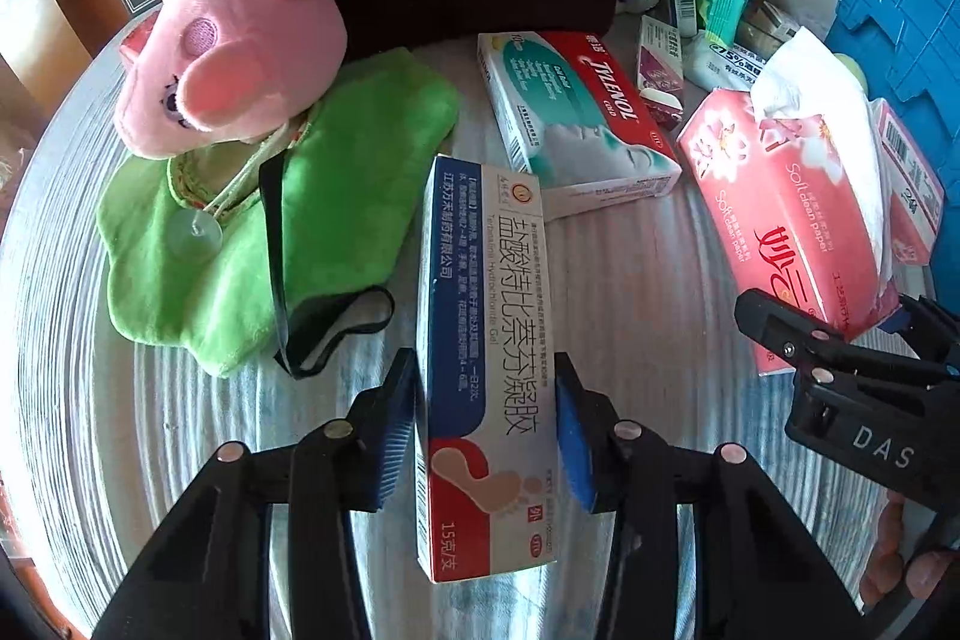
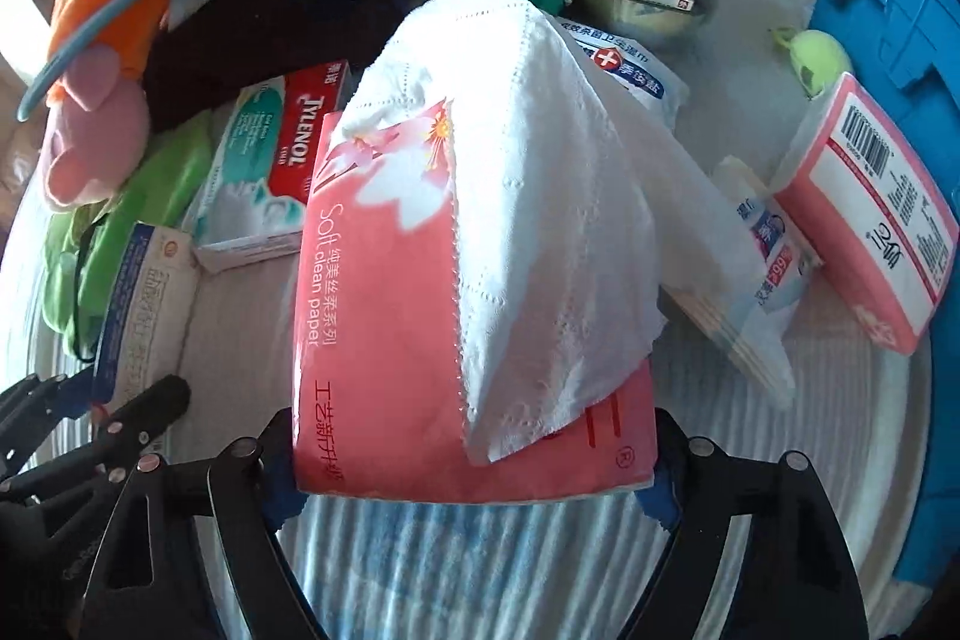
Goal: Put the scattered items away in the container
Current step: 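Grasp the white medicine box with left tool while right tool grasps the pink tissue pack, then lift the medicine box and tissue pack and carry both over the blue box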
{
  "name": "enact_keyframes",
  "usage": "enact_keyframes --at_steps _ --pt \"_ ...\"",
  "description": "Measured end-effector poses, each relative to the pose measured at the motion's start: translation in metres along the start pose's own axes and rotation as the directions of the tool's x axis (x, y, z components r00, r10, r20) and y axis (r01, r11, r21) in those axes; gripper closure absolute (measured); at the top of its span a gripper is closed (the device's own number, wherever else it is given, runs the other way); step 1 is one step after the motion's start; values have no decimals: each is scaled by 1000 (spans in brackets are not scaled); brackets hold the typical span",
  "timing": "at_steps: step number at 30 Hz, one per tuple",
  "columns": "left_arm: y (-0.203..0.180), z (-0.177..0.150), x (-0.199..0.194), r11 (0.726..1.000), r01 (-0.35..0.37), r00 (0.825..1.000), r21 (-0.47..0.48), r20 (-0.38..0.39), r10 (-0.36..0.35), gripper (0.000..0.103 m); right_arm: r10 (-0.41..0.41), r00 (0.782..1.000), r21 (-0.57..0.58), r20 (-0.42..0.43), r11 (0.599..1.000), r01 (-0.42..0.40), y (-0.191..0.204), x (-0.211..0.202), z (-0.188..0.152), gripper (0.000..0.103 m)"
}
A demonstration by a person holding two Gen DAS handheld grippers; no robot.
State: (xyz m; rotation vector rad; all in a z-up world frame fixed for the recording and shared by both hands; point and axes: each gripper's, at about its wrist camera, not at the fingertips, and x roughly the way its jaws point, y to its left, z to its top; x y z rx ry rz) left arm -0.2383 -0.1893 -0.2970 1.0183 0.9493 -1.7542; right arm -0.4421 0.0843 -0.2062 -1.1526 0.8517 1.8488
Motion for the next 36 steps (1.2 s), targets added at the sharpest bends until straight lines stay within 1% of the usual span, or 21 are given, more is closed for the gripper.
enact_keyframes --at_steps 4,7,9,11,13,15,18,22,25,31,34,36 --pt "-7 -11 -21 1000 -4 999 -25 31 5 61 40 999 -48 30 998 -38 4 -33 -18 19" --pt "-14 -15 -45 999 -13 997 -51 81 17 61 62 996 -82 64 995 -57 3 -62 -26 19" --pt "-16 -16 -62 998 -20 993 -64 119 28 61 79 992 -112 95 991 -68 -2 -77 -22 19" --pt "-31 -17 -81 997 -36 986 -74 162 47 61 102 986 -141 131 986 -83 -19 -98 -30 19" --pt "-41 -16 -100 995 -57 976 -83 205 73 61 127 978 -168 168 981 -98 -31 -118 -36 19" --pt "-49 -23 -121 993 -66 965 -99 245 88 60 155 968 -201 199 973 -114 -57 -132 -36 19" --pt "-57 -33 -155 991 -68 949 -112 298 99 60 176 953 -240 247 964 -116 -54 -157 -34 19" --pt "-66 -37 -193 992 -78 926 -96 361 108 60 193 932 -246 307 962 -118 -62 -189 -36 19" --pt "-71 -38 -215 995 -66 906 -74 414 90 60 186 913 -242 363 965 -100 -68 -214 -41 19" --pt "-79 -44 -246 999 -24 879 -29 475 35 60 150 890 -234 431 971 -50 -78 -263 -47 19" --pt "-92 -42 -258 1000 -12 866 2 500 10 60 139 877 -223 460 974 -37 -90 -288 -52 19" --pt "-106 -42 -270 1000 -9 854 30 520 -8 60 134 863 -213 487 977 -31 -102 -306 -54 19"
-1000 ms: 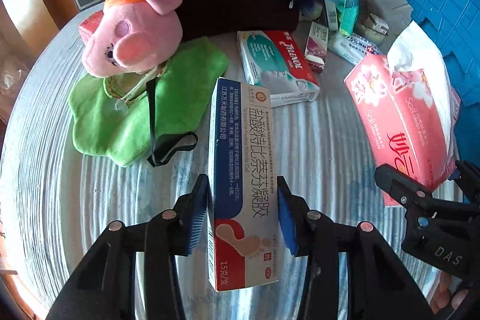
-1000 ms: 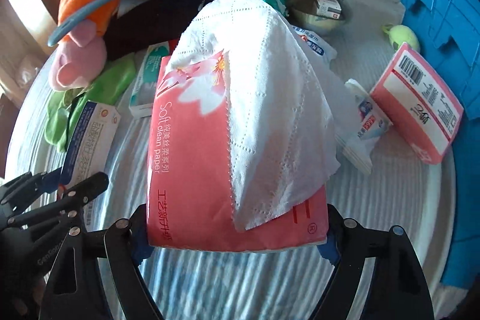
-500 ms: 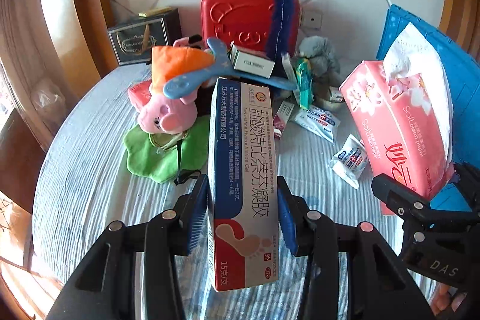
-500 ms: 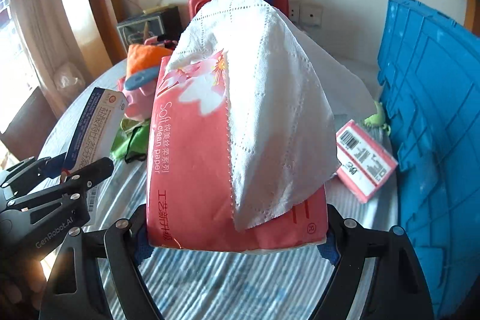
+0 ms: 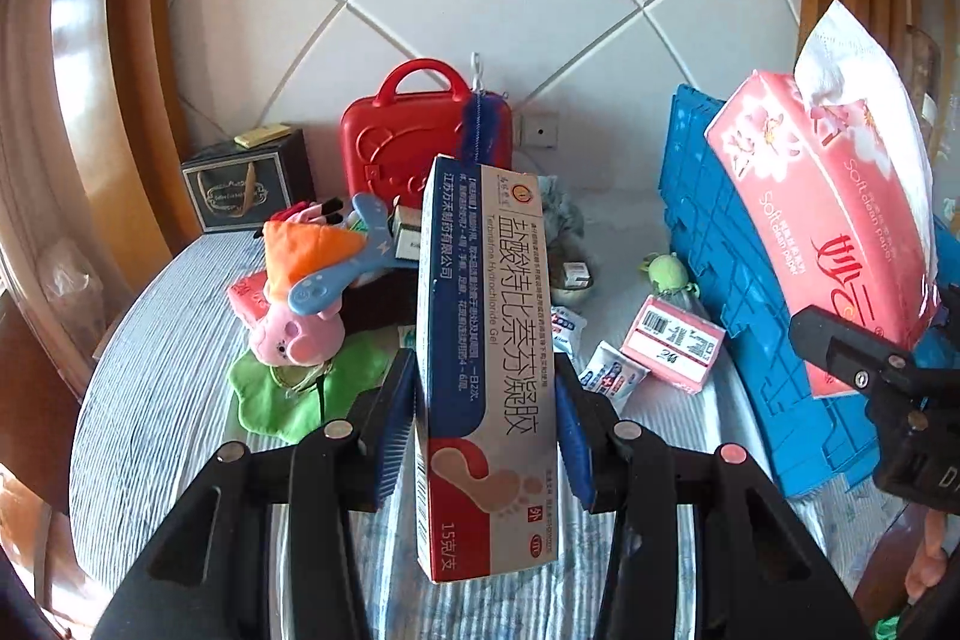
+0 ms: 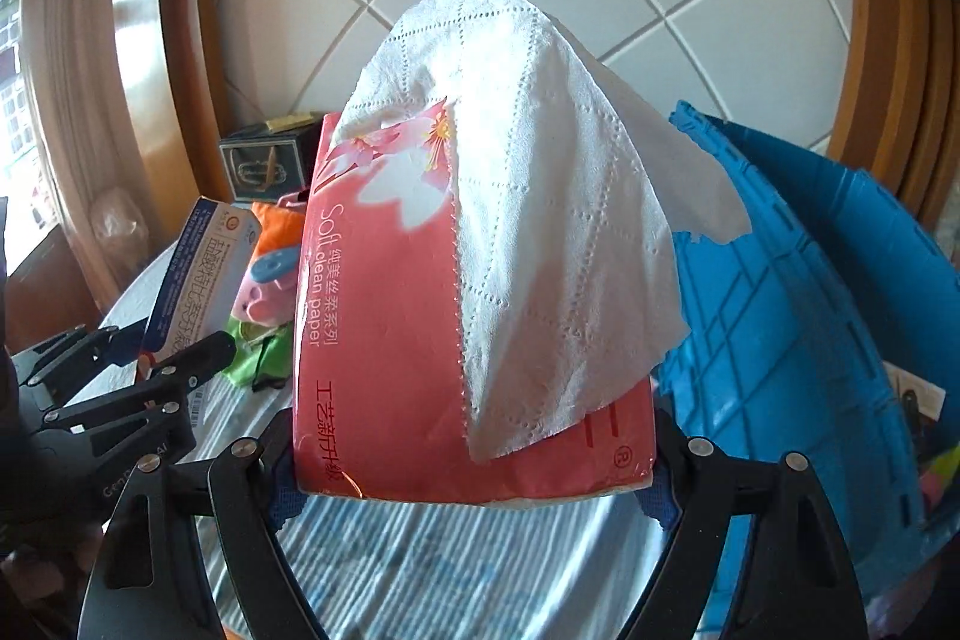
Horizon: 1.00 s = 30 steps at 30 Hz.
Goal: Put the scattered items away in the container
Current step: 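Lift the medicine box and tissue pack and carry both over the blue box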
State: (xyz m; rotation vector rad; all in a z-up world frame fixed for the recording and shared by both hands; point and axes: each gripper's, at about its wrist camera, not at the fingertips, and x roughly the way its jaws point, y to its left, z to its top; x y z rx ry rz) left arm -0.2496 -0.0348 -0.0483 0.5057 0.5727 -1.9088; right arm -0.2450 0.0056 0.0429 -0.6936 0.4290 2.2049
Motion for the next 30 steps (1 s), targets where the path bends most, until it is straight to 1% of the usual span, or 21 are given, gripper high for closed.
enact_keyframes --at_steps 3,7,11,14,17,19,20,21,23,24,25,27,30 --pt "-27 11 -14 999 21 999 44 37 -22 60 -27 998 17 48 1000 26 -24 -27 9 19" --pt "-74 30 -31 995 38 993 88 106 -47 60 -72 991 39 111 997 68 -71 -59 16 19" --pt "-137 47 -38 992 67 986 109 148 -82 60 -133 982 57 137 990 126 -139 -78 14 19" --pt "-192 64 -48 991 77 977 113 189 -97 60 -158 978 77 140 986 148 -198 -88 8 19" --pt "-254 77 -53 983 118 970 141 194 -144 60 -189 974 70 124 981 181 -254 -90 0 19" --pt "-293 81 -44 977 142 975 158 148 -166 60 -197 976 62 94 979 192 -286 -85 -6 19" --pt "-313 81 -37 973 156 978 169 111 -176 60 -194 978 58 72 980 190 -301 -80 -10 19" --pt "-332 80 -28 970 156 982 184 72 -172 60 -188 981 52 47 981 186 -315 -75 -14 19" --pt "-369 75 -7 961 160 987 224 -29 -157 60 -176 984 35 -1 984 176 -335 -65 -26 19" --pt "-384 72 4 958 170 984 233 -88 -154 60 -168 986 26 -23 985 169 -343 -60 -30 19" --pt "-396 68 15 954 186 976 236 -154 -152 60 -160 986 18 -43 987 161 -350 -53 -37 19" --pt "-413 58 33 951 205 956 232 -257 -143 60 -141 987 10 -73 990 143 -361 -44 -45 19" --pt "-427 46 50 955 197 930 224 -352 -109 60 -114 988 -6 -106 994 114 -372 -39 -52 19"
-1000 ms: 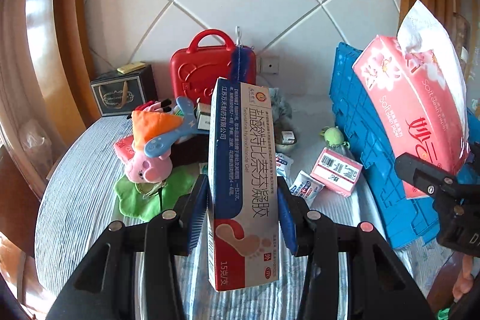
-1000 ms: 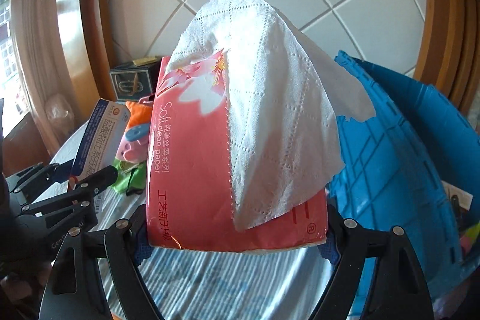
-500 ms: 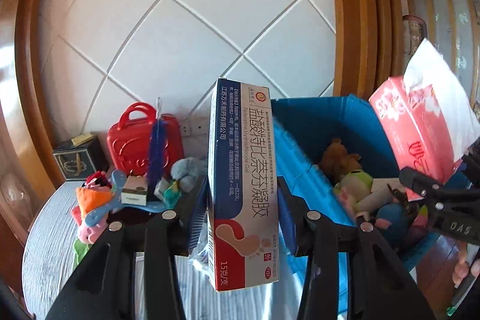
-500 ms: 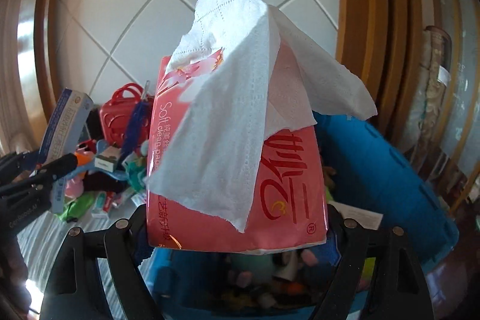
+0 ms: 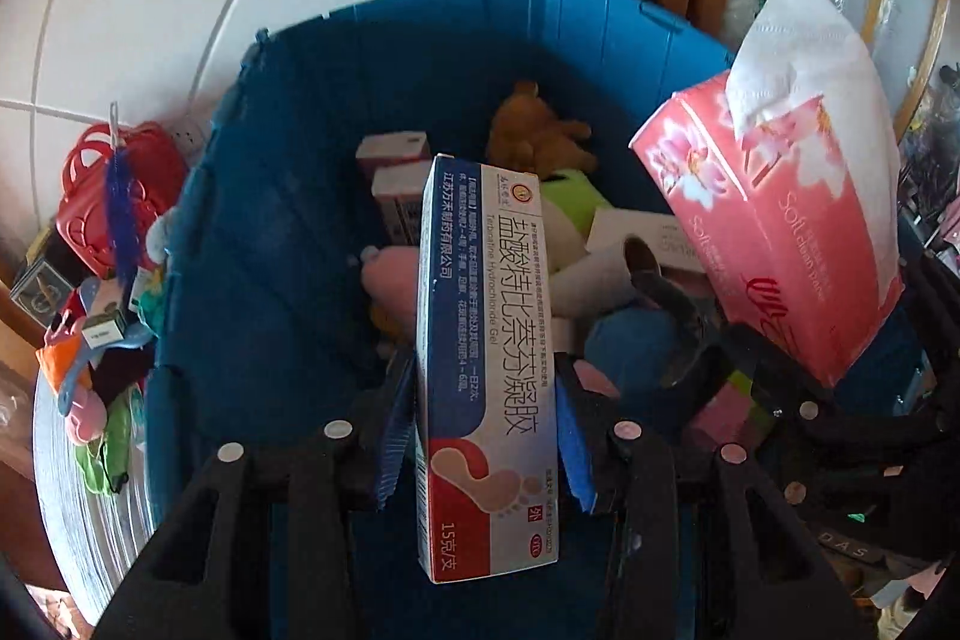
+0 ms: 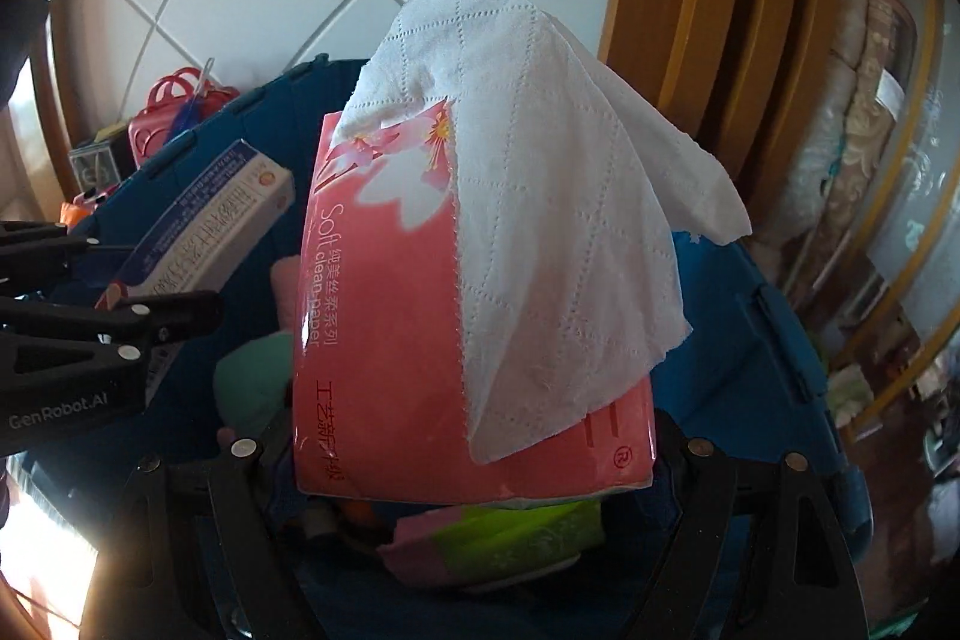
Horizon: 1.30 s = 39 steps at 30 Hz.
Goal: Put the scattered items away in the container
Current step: 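Lift the medicine box and tissue pack and carry both over the blue box, then open both tools to drop the medicine box and tissue pack into the box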
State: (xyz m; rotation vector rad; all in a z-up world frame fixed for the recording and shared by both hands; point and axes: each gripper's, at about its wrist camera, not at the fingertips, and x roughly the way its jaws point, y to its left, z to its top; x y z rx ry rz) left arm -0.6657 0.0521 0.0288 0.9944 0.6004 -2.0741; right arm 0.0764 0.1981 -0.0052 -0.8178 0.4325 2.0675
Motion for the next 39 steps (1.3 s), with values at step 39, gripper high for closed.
enact_keyframes --at_steps 39 --pt "11 -36 -69 982 -120 972 -147 183 146 32 137 989 47 51 989 -139 -44 -35 -12 0"
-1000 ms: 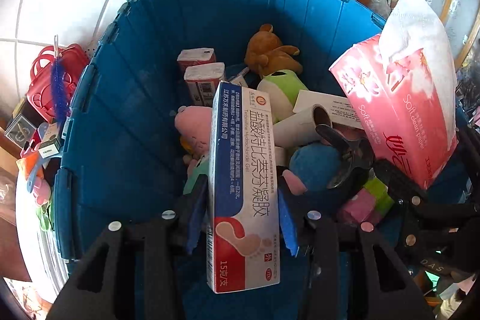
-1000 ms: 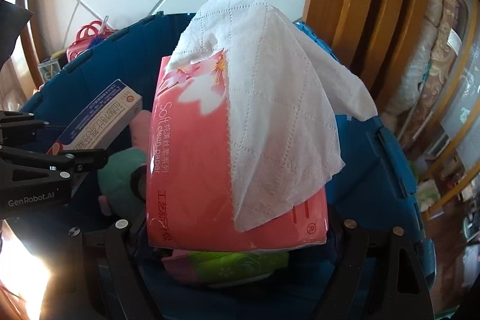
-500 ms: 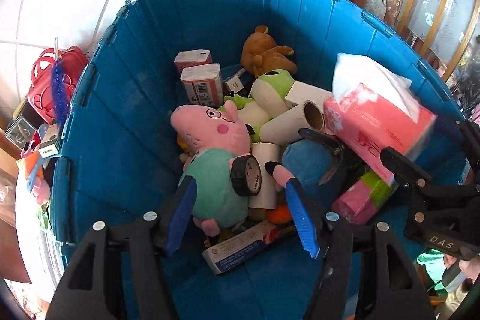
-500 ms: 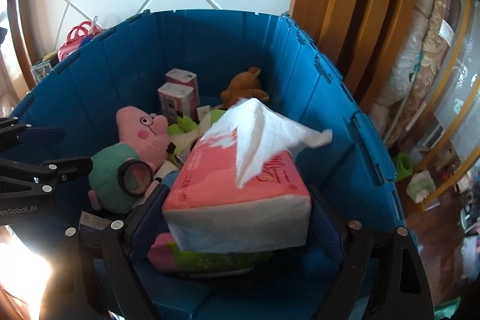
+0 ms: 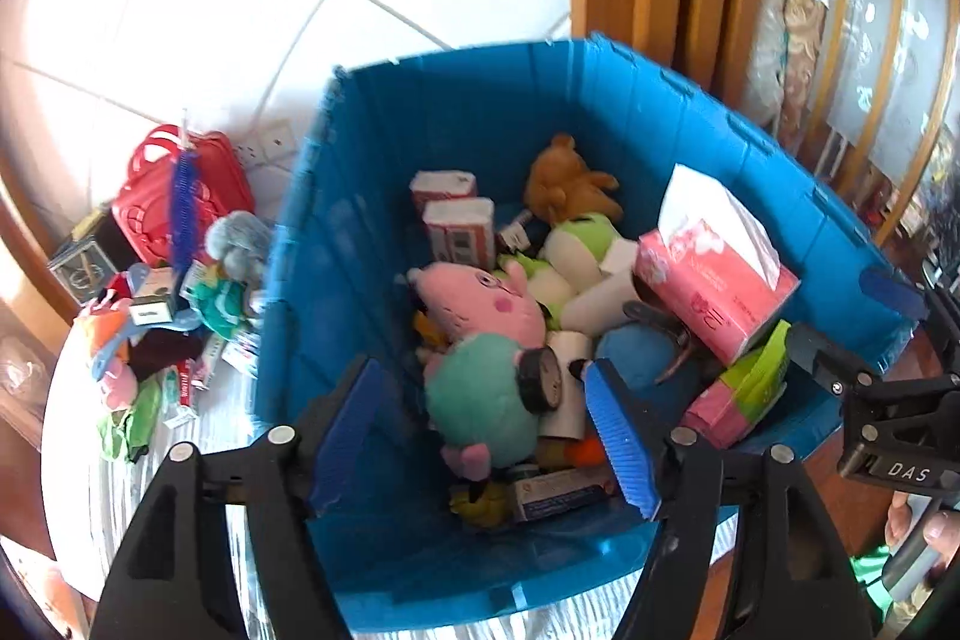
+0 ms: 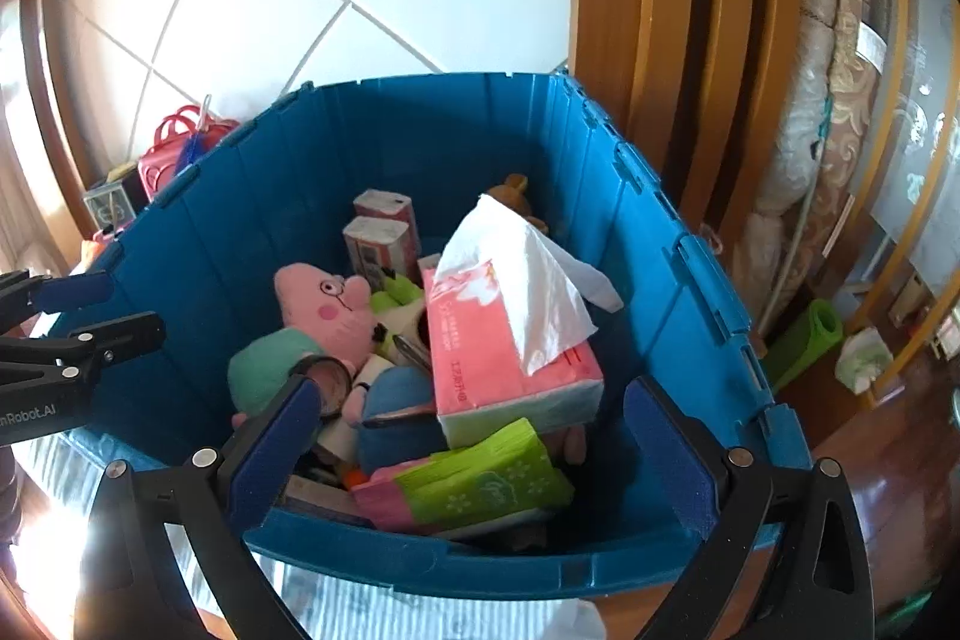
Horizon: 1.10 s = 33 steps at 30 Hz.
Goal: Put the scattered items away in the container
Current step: 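Open both tools to drop the medicine box and tissue pack into the box, then withdraw both tools from the box back toward the pile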
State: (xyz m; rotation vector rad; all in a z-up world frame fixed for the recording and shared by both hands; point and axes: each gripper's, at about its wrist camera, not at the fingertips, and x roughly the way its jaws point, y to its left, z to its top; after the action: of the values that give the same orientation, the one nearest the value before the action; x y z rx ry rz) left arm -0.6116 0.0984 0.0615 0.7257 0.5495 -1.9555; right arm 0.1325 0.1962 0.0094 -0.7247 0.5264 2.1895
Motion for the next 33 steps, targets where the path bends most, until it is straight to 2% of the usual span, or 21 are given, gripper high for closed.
enact_keyframes --at_steps 5,9,15,26,30,33 --pt "37 -10 -27 996 -49 996 -71 73 54 31 39 997 -14 69 999 -38 27 -18 1 0" --pt "73 -22 -44 988 -101 985 -116 130 116 31 86 991 -49 99 996 -81 61 -24 3 0" --pt "150 -43 -56 969 -152 972 -193 151 182 27 139 983 -96 118 987 -128 133 -33 9 0" --pt "342 -111 -67 926 -221 951 -306 143 275 27 241 965 -189 104 957 -219 318 -44 -5 0" --pt "397 -133 -57 904 -233 956 -358 88 281 27 278 959 -220 48 940 -262 374 -34 -16 0" --pt "419 -147 -46 896 -233 962 -377 45 269 27 285 958 -236 -17 930 -281 401 -15 -24 0"
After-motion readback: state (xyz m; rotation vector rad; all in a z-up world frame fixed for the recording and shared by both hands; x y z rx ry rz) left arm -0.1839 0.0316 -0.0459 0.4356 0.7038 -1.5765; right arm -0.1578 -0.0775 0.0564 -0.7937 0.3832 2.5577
